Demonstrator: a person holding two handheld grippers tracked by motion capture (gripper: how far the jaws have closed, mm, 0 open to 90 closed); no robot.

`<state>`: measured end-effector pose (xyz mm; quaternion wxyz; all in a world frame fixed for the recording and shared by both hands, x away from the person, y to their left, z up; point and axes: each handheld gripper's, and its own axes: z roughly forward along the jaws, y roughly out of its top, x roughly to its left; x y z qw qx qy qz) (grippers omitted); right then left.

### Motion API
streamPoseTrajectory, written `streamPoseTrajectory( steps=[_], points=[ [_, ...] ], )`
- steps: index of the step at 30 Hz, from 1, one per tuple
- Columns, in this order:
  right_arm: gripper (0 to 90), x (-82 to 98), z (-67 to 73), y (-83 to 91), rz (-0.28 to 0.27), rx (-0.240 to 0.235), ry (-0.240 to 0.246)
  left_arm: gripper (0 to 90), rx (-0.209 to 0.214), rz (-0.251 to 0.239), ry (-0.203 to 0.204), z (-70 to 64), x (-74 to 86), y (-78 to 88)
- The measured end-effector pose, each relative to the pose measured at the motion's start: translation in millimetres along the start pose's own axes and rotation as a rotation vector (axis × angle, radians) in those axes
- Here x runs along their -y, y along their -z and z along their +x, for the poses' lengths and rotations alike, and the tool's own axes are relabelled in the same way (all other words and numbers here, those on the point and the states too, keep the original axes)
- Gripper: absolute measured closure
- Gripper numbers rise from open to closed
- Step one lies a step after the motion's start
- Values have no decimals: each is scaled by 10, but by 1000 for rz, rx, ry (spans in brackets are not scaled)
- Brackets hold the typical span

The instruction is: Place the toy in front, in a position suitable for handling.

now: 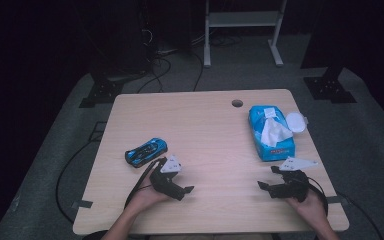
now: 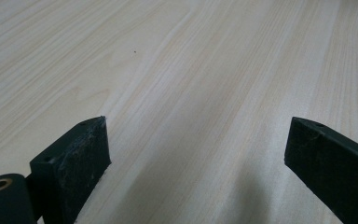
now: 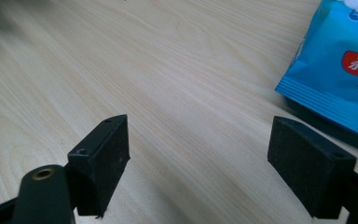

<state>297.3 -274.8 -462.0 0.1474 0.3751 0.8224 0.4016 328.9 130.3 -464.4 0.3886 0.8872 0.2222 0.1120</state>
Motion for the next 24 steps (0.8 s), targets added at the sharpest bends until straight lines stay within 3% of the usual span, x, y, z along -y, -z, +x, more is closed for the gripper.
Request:
streamPoseTrajectory(
  steps=[9, 15, 21, 24],
  points=[
    [196, 2, -3, 6, -3, -3, -1, 60, -6, 1, -11, -7, -21, 16],
    [196, -3, 19, 8, -5, 4, -4, 60, -3, -11, -28, 8, -77, 111],
    [196, -24, 40, -41, 6, -2, 1, 60, -36, 4, -45, 136, -128, 241],
    [196, -33, 56, -43, 2, -10, -1, 60, -52, -12, -46, 205, -159, 342]
  ],
)
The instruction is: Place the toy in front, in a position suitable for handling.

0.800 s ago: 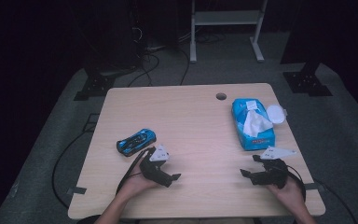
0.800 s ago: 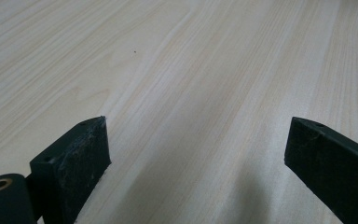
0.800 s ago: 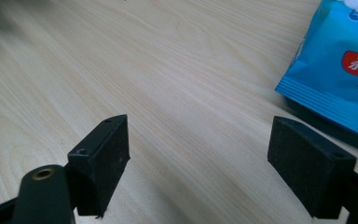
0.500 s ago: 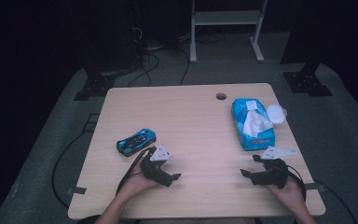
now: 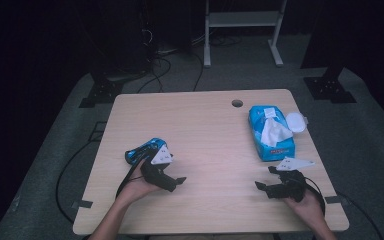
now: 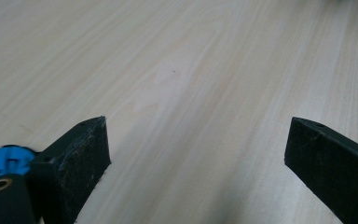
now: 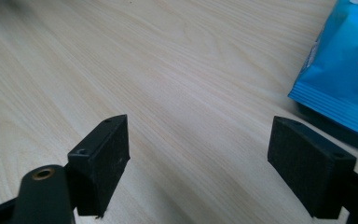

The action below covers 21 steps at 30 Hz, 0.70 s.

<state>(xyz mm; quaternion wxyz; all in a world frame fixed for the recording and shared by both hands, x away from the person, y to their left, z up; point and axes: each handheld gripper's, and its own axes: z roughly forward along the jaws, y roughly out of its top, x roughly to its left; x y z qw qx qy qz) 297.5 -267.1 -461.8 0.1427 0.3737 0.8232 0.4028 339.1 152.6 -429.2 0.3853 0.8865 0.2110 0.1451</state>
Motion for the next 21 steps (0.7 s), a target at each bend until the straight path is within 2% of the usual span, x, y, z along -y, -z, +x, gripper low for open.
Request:
streamPoseTrajectory(
  steps=[3, 4, 6, 8, 9, 11, 12, 14, 15, 16, 17, 19, 20, 21],
  points=[
    [196, -5, 5, -2, -5, -4, -2, 60, -39, 14, -42, 67, -28, 76],
    [196, -9, 11, 1, -8, -6, -4, 60, -53, 37, -48, 121, -42, 111],
    [196, -10, 15, 5, -11, -7, -5, 60, -57, 43, -47, 152, -46, 130],
    [196, -24, 25, 24, -12, -9, 0, 61, -77, 59, -35, 260, -27, 176],
    [196, -24, 25, 24, -12, -9, 0, 61, -77, 59, -35, 260, -27, 176],
    [196, -51, 12, 69, -31, 2, 8, 61, -98, 81, -18, 387, 15, 213],
    [196, -51, 12, 69, -31, 2, 8, 61, -98, 81, -18, 387, 15, 213],
    [196, -55, -3, 99, -40, 4, -2, 61, -102, 85, 0, 480, 27, 257],
    [196, -46, -12, 116, -43, 6, -5, 61, -130, 95, 3, 562, 26, 309],
    [196, -41, -18, 117, -42, 7, -5, 61, -140, 99, 5, 607, 22, 340],
    [196, -41, -18, 117, -42, 7, -5, 63, -140, 99, 5, 607, 22, 340],
    [196, -35, -24, 109, -35, 4, -7, 64, -149, 104, 20, 703, 12, 389],
    [196, -38, -12, 96, -28, 0, -10, 65, -151, 114, 31, 796, 4, 421],
    [196, -38, -12, 96, -28, 0, -10, 64, -151, 114, 31, 796, 4, 421]
  ],
)
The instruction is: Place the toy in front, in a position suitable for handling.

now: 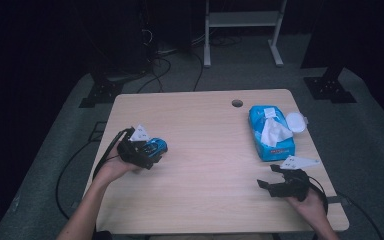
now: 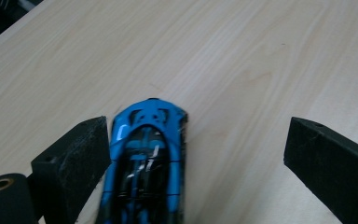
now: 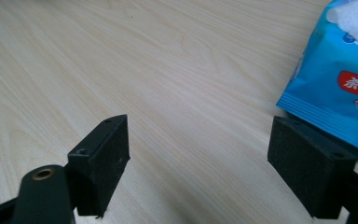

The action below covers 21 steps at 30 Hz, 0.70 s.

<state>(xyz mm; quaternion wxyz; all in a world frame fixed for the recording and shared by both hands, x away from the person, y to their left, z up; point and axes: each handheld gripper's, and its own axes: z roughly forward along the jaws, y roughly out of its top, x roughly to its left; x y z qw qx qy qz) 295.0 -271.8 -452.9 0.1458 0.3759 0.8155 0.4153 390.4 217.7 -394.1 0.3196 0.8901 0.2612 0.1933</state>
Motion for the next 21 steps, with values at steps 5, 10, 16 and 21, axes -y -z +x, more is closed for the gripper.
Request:
streamPoseTrajectory(
  steps=[5, 10, 16, 21],
  points=[
    [197, -18, 38, -11, 3, -4, 23, 65, -8, 47, 24, 196, -4, -33],
    [197, -13, 37, -29, 13, -12, 21, 64, 0, 86, 36, 273, 27, -138],
    [197, -6, 40, -22, 11, -16, 24, 64, 11, 160, 31, 309, 87, -330],
    [197, -3, 37, -17, 11, -17, 23, 68, 19, 204, 50, 355, 146, -431]
  ],
)
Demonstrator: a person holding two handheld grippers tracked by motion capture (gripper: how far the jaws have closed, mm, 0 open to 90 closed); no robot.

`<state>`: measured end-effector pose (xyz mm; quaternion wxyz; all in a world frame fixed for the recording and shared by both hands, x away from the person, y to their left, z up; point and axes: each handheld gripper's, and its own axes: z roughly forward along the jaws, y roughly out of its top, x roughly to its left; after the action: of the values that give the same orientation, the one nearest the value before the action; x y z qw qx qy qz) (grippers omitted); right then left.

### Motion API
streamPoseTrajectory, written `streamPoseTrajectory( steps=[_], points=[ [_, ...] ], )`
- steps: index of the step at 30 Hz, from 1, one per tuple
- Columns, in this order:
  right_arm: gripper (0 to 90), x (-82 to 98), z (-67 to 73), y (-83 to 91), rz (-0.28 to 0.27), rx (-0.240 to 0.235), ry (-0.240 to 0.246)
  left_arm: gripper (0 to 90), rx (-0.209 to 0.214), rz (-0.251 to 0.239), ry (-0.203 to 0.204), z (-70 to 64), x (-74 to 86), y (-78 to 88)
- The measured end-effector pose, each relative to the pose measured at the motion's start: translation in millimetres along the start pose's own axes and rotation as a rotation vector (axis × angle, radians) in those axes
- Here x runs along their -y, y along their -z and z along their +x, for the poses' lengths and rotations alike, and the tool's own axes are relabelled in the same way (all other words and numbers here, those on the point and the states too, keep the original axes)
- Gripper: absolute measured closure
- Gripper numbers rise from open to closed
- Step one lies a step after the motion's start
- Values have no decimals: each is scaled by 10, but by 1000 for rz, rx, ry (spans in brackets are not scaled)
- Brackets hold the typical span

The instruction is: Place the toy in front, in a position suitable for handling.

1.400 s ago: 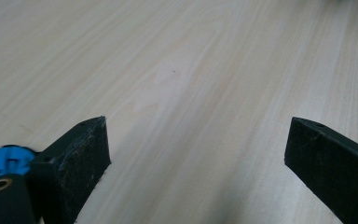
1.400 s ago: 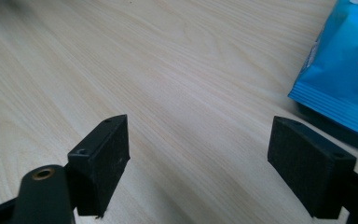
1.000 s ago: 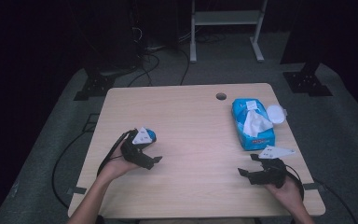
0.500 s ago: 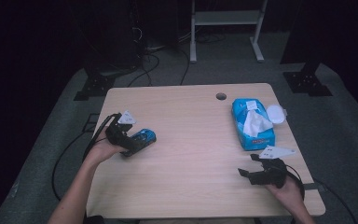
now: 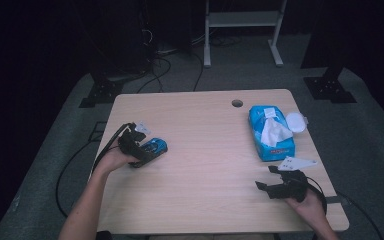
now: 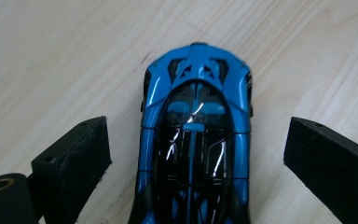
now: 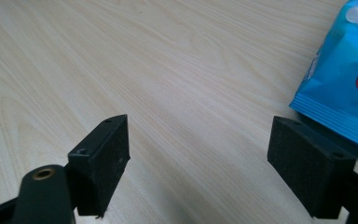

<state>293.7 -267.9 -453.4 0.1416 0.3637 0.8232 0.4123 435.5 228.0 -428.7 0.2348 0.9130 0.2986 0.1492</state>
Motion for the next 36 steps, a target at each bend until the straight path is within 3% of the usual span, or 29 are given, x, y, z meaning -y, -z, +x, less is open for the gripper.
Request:
streamPoseTrajectory(
  steps=[3, 11, 14, 21, 25, 29, 36],
  points=[
    [198, -1, -2, 10, -2, 1, 2, 113, 31, 21, 8, 42, 31, -68],
    [202, 0, -2, 20, -11, 5, 4, 146, 59, 59, 16, 74, 67, -170],
    [202, 1, 0, 16, -12, 3, 4, 209, 67, 73, 7, 81, 78, -195],
    [202, 0, -19, 32, -19, 13, -3, 250, 91, 95, 33, 99, 77, -224],
    [202, 3, -17, 19, -15, 12, -6, 243, 106, 105, 54, 125, 67, -247],
    [202, -2, -8, -2, -9, 10, 4, 200, 90, 124, 71, 127, 50, -263],
    [202, -1, -6, -5, -10, 8, 4, 181, 107, 114, 51, 150, 63, -268]
  ],
)
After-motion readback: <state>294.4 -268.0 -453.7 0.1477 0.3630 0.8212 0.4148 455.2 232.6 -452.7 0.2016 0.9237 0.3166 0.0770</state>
